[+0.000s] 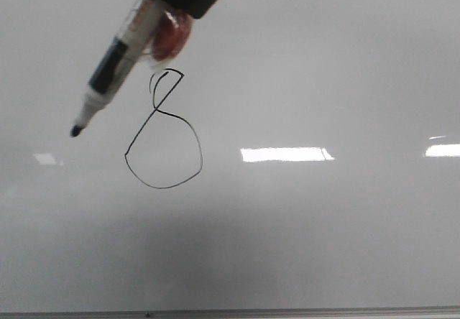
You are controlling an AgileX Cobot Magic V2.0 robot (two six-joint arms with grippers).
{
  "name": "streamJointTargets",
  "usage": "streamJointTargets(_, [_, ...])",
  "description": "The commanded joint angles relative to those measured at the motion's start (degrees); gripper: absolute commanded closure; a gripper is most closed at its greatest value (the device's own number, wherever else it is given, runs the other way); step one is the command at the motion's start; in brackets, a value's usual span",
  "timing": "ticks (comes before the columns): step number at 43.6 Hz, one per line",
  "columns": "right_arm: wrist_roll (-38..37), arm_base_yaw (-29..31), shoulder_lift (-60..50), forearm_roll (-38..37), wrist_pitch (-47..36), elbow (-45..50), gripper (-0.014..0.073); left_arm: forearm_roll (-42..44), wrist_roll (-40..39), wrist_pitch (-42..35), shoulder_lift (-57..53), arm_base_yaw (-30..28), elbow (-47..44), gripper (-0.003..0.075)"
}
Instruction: Write number 8 on whiteboard
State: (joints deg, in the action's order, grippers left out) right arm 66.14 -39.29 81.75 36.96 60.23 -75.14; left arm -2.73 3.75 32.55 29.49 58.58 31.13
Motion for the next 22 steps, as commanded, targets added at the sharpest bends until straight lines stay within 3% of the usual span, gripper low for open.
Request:
streamJointTargets(1, [0.0, -3.3, -2.7, 1.1, -1.8, -1.7, 0.0655, 0.1, 0.0, -0.1, 4.9, -0.1, 4.9, 0.0267])
streamJointTargets(4, [0.0, -5.7, -2.7, 1.1, -3.0, -1.7, 0.0655, 0.1, 1.2, 1.5, 8.1, -0.1, 6.7, 0.0184])
streamJointTargets(7, [0.0, -7.4, -2.7, 1.2, -3.7, -1.7, 0.0655, -0.6, 3.9, 2.3, 10.2, -0.1, 7.6, 0.0200])
streamJointTargets(22, [0.0, -12.0, -2.7, 1.9, -5.9, -1.7, 0.0655, -1.0, 6.2, 1.0, 13.1, -0.1, 7.8, 0.0488])
